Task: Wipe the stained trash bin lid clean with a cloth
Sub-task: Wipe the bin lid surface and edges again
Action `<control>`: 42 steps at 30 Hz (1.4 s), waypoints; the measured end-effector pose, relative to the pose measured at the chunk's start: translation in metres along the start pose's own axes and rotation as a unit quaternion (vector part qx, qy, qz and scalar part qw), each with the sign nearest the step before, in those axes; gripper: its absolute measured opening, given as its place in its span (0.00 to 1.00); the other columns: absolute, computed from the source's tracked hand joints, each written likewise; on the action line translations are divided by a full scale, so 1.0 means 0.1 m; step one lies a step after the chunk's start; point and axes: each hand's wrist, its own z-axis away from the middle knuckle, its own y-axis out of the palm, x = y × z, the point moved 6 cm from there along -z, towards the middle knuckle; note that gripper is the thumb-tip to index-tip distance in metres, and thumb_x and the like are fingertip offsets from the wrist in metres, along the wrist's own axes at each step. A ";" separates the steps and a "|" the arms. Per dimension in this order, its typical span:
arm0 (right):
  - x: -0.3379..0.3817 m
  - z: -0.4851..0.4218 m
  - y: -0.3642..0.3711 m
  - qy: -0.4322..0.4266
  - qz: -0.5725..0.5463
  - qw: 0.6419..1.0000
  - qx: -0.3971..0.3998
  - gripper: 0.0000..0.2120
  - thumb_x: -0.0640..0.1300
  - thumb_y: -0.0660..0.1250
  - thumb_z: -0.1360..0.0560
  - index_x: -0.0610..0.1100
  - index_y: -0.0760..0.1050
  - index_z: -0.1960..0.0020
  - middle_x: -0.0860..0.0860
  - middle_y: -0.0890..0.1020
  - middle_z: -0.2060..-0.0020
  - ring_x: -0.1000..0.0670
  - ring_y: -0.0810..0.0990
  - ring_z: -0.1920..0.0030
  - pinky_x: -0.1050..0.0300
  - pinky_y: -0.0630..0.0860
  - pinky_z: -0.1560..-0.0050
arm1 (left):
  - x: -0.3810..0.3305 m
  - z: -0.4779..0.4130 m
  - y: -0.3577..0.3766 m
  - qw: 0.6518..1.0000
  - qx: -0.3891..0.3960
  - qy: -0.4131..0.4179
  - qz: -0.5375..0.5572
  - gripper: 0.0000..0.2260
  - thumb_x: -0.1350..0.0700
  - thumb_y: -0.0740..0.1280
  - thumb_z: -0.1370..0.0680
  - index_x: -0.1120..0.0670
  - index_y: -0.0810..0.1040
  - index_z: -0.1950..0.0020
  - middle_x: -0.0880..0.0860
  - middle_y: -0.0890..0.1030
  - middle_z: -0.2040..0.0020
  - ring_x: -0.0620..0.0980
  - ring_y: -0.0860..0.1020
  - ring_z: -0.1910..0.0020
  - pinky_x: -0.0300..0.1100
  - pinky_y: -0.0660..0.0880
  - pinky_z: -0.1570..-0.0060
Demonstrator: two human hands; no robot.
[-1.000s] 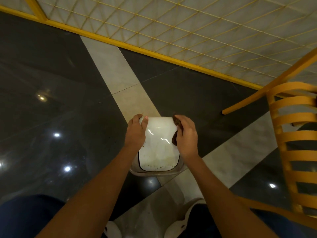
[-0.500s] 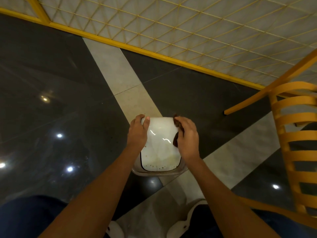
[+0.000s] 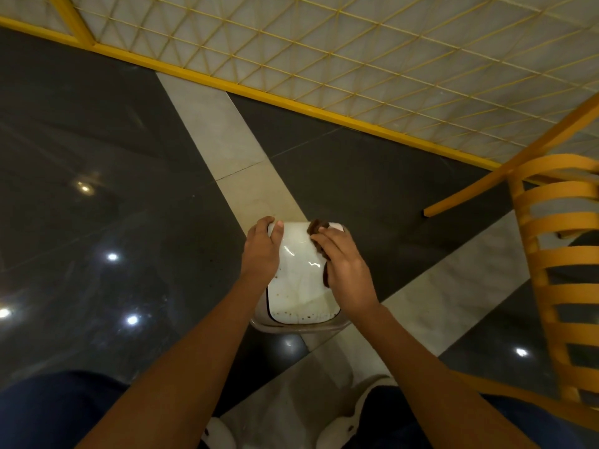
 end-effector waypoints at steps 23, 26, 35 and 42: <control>0.14 -0.01 0.02 -0.034 -0.005 0.999 0.007 0.25 0.36 0.73 0.33 0.38 0.73 0.37 0.40 0.76 0.39 0.41 0.74 0.37 0.45 0.68 0.34 | 0.01 -0.01 0.00 1.000 -0.003 0.000 0.006 0.19 0.47 0.53 0.19 0.54 0.65 0.31 0.57 0.68 0.33 0.56 0.69 0.35 0.48 0.66 0.38; -0.10 -0.11 -0.13 0.059 -0.035 0.997 -0.032 0.21 0.33 0.67 0.29 0.41 0.72 0.36 0.43 0.74 0.38 0.45 0.72 0.36 0.56 0.66 0.35 | 0.01 -0.01 0.00 1.000 -0.006 0.008 0.009 0.19 0.47 0.53 0.19 0.54 0.66 0.31 0.57 0.69 0.33 0.56 0.69 0.36 0.48 0.67 0.38; 0.12 -0.06 -0.07 0.026 -0.009 0.999 -0.022 0.23 0.35 0.71 0.32 0.39 0.73 0.37 0.41 0.75 0.39 0.43 0.73 0.37 0.51 0.67 0.35 | 0.01 0.00 0.01 1.000 -0.008 0.010 0.008 0.19 0.47 0.53 0.19 0.54 0.65 0.31 0.57 0.69 0.34 0.56 0.70 0.36 0.47 0.67 0.39; -0.18 -0.50 -0.14 0.220 -0.102 0.970 -0.027 0.14 0.35 0.59 0.22 0.42 0.74 0.38 0.45 0.74 0.40 0.47 0.74 0.40 0.57 0.70 0.38 | 0.02 0.01 0.00 1.000 -0.010 0.007 0.009 0.19 0.47 0.52 0.19 0.54 0.66 0.31 0.56 0.70 0.34 0.55 0.70 0.37 0.45 0.67 0.41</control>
